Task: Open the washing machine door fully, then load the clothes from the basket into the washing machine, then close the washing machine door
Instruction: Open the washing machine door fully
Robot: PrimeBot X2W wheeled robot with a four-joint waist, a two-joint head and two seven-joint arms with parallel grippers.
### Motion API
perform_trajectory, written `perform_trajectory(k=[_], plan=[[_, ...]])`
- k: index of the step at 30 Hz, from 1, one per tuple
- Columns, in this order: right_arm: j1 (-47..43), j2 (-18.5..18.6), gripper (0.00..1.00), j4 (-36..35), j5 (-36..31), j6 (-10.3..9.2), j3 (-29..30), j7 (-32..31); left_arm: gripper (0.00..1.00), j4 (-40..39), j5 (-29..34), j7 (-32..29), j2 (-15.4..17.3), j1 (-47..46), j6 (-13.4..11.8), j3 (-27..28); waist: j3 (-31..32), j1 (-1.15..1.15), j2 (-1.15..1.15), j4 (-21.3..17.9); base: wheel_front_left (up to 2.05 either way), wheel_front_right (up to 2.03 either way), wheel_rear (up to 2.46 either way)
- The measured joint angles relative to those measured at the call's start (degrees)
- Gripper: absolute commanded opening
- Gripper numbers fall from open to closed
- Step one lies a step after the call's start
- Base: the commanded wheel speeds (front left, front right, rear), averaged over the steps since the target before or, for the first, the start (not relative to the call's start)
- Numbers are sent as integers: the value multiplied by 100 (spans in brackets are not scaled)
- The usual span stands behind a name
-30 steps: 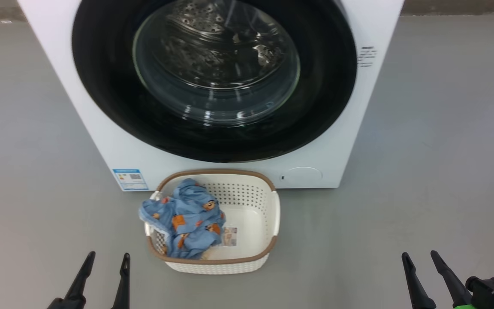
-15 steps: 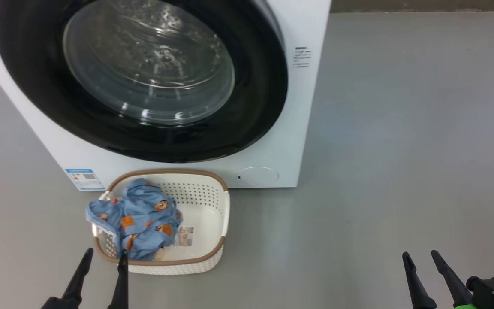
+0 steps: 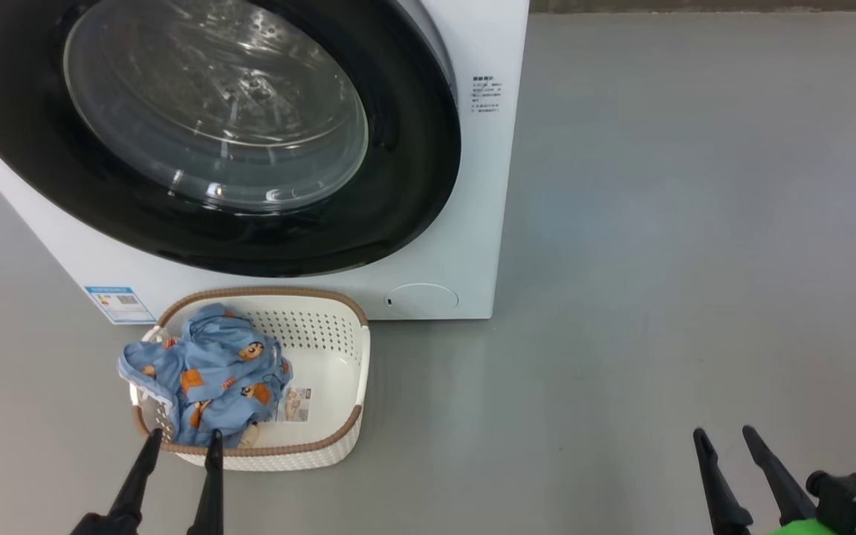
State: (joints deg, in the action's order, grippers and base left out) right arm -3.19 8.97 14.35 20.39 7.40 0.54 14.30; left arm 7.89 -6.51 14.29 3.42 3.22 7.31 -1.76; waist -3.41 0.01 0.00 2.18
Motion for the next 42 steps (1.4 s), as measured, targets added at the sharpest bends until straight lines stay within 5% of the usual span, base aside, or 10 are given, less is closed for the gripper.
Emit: perform_trajectory(k=[1,21,29,37,42], plan=[[42,0,0,-12,87,0,-12,0,100,-1,-15,0,-1,-2,0,-4,-13,0,0,-1,0,0,0],[2914,-137,0,-97,2124,0,57,44,100,-4,-196,0,-87,-381,0,-432,-431,0,0,356,0,0,0],[4091,259,0,457,3087,0,-57,45,100,0,-349,0,-124,-655,0,-673,-692,0,0,765,0,0,0],[5036,923,0,1113,4297,0,-915,41,100,2,-592,0,-135,-970,0,-971,-1015,0,0,1224,0,0,0],[5391,1229,0,1271,5450,0,-1366,-786,100,2,-697,1,-143,-1034,0,-1090,-1223,0,0,1499,0,0,0]])
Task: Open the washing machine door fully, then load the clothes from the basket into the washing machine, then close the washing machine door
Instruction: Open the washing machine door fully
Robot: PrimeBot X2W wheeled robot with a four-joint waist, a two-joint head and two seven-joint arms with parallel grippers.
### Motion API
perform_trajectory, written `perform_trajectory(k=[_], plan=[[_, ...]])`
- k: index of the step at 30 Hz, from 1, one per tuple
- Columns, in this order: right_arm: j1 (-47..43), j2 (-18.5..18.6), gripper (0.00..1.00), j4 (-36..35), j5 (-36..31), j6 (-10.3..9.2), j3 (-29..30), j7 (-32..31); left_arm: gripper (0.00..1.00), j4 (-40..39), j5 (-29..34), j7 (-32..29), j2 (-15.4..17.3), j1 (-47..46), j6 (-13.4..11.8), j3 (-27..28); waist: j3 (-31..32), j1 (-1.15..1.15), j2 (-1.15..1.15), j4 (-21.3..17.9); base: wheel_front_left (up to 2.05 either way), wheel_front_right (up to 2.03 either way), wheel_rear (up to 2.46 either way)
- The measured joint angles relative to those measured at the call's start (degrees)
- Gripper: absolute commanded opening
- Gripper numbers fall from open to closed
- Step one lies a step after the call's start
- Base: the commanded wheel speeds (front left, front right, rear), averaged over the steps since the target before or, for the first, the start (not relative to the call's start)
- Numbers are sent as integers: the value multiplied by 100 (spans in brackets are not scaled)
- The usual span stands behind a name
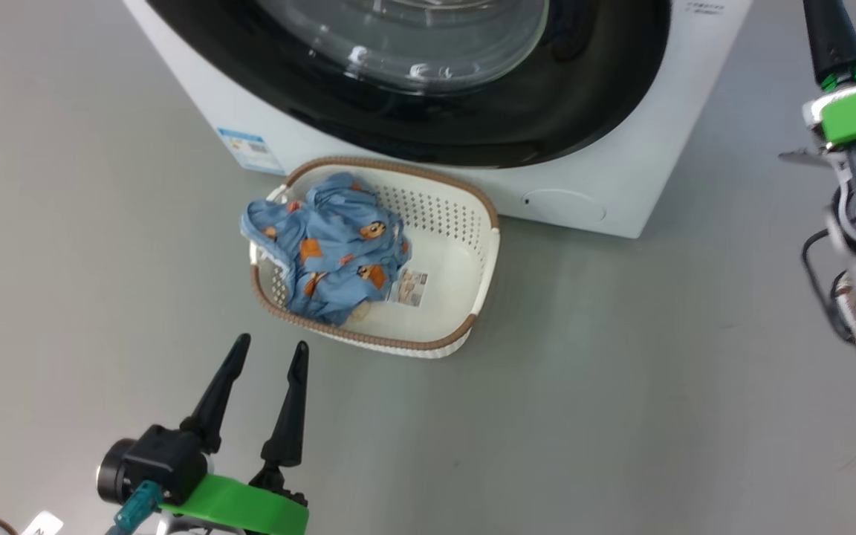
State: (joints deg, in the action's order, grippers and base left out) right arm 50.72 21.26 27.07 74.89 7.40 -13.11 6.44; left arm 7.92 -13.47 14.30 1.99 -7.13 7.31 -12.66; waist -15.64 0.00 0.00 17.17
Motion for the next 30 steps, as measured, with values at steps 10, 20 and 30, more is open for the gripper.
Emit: perform_trajectory(k=[10,20,30], plan=[[650,420,0,424,1227,0,-268,-1424,100,-45,-180,0,-7,-164,-1,-85,-449,0,0,348,0,0,0],[1313,547,0,932,1756,0,-263,-2559,100,-73,-244,0,-18,-319,-1,-200,-791,0,0,484,0,0,0],[1831,531,0,1414,1753,0,-301,-3107,100,-96,-288,0,-22,-430,-1,-286,-1008,0,0,541,0,0,0]])
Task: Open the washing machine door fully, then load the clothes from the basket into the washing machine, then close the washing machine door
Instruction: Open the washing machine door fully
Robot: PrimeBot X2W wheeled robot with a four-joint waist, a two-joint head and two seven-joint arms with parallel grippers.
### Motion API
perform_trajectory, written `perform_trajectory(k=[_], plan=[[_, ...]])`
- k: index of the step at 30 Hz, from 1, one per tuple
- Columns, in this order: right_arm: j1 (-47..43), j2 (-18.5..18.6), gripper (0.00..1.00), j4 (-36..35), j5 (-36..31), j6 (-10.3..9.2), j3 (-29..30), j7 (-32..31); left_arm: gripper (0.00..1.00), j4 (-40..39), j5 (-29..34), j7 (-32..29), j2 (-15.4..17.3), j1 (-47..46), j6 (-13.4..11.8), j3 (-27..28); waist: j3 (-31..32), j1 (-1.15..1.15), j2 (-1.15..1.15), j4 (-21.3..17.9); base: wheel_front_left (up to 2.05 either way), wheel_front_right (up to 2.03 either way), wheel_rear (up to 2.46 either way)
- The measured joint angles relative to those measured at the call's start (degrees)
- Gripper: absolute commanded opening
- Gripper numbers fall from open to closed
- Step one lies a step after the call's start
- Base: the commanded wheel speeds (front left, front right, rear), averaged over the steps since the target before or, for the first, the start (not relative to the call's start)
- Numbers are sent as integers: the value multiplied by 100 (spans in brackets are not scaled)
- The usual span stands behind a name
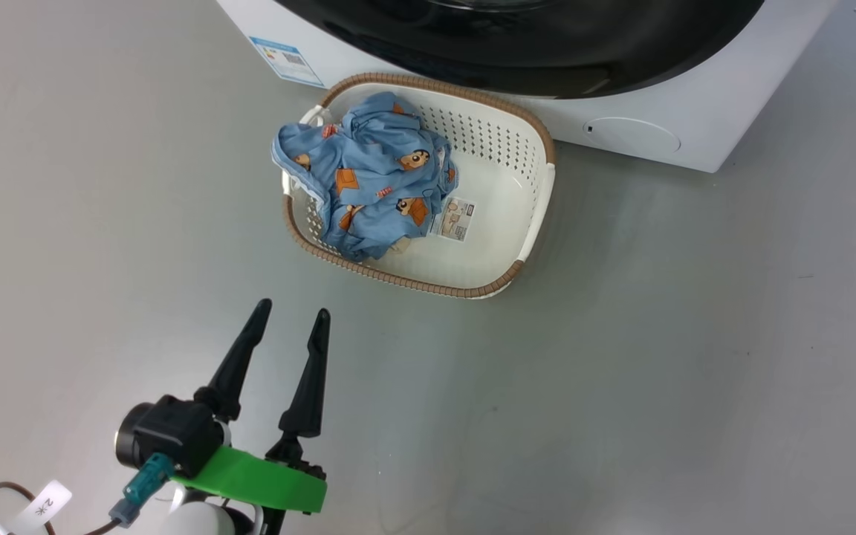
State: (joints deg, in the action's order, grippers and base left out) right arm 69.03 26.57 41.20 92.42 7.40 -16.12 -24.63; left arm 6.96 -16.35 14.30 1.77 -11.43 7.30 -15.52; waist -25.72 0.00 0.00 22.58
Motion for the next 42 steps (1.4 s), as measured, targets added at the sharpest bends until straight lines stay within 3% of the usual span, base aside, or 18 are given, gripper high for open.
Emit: perform_trajectory(k=[16,27,42], plan=[[108,-75,0,174,-127,-1,-509,-767,100,52,-14,0,-1,-95,0,-79,103,0,0,0,0,0,0],[-750,-304,0,-642,-122,-1,-860,-1322,100,123,74,0,0,-57,0,-23,491,0,0,-68,0,0,0],[-1789,-519,0,-1451,-122,-1,-1184,-1543,100,168,253,0,2,318,0,113,1016,0,0,-22,0,0,0]])
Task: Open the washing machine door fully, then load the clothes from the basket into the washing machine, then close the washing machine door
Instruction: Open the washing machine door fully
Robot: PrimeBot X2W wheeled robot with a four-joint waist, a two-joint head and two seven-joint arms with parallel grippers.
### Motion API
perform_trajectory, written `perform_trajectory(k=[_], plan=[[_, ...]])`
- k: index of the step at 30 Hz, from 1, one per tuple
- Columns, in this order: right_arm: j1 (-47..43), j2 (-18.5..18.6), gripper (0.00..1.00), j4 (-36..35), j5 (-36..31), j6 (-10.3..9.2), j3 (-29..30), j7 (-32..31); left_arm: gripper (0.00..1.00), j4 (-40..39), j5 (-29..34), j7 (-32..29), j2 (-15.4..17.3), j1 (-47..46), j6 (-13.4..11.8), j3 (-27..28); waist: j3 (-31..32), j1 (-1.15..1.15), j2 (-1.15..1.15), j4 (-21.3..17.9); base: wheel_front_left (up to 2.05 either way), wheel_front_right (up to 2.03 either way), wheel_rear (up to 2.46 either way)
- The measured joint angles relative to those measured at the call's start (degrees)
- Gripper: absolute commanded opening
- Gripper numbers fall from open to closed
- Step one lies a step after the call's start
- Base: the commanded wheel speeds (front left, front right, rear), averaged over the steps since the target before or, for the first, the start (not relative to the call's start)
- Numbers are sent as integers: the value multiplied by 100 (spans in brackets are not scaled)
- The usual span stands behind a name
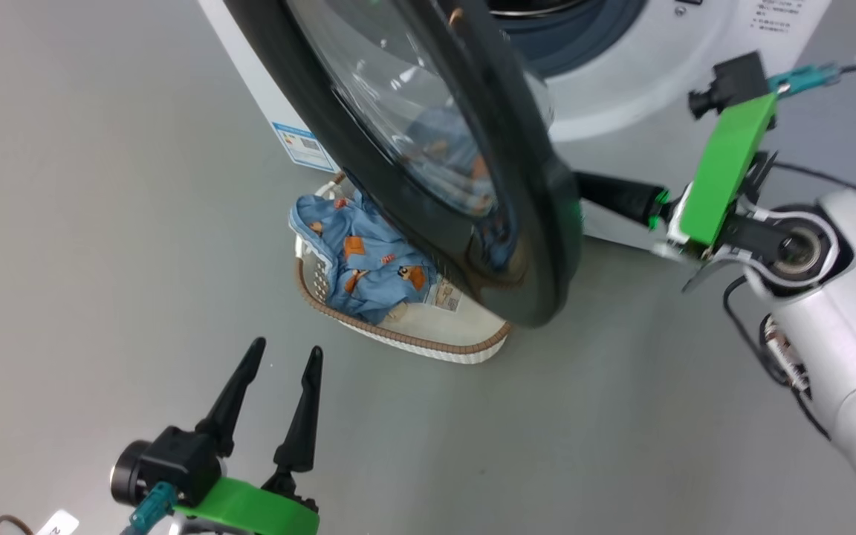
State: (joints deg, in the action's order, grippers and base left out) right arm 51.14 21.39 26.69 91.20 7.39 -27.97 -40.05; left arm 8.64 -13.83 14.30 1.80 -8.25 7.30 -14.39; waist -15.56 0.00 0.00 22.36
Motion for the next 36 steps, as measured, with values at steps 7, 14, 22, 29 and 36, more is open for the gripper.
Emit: perform_trajectory(k=[7,14,22,29,36], plan=[[-331,-201,0,-224,1,0,-129,-47,100,14,0,0,1,130,0,59,196,0,0,189,0,0,0],[-552,-454,0,-337,10,0,-288,-129,100,21,0,0,4,332,-5,71,357,0,0,458,0,0,0],[-669,-783,0,-366,4,0,-488,-179,100,53,0,0,4,363,-58,167,505,0,0,741,0,0,0],[-667,-1000,0,-310,-107,0,-609,-177,100,68,15,0,4,406,-75,369,534,0,0,891,0,0,0],[-662,-1089,0,-253,-107,0,-644,-177,100,71,15,0,4,449,-75,449,535,0,0,906,0,0,0]])
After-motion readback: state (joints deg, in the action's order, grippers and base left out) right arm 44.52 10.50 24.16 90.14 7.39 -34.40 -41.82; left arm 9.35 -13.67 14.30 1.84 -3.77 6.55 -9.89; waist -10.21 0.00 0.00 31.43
